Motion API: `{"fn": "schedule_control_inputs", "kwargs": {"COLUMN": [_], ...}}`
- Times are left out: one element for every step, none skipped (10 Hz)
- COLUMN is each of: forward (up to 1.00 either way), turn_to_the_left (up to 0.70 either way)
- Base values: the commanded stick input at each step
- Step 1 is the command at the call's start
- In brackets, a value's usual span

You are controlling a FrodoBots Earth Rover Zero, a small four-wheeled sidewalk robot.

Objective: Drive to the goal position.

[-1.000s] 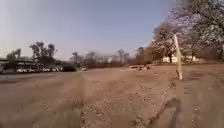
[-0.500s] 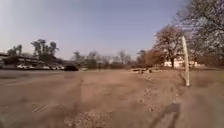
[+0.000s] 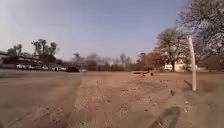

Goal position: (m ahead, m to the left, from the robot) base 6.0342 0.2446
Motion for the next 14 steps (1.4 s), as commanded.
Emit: {"fn": "schedule_control_inputs", "kwargs": {"forward": [0.70, 0.70, 0.70, 0.70, 0.70, 0.70, 0.70, 0.70, 0.70, 0.70, 0.70, 0.70, 0.70, 0.70], "turn_to_the_left": [0.00, 0.00, 0.00, 0.00, 0.00, 0.00, 0.00, 0.00, 0.00, 0.00, 0.00, 0.00, 0.00, 0.00]}}
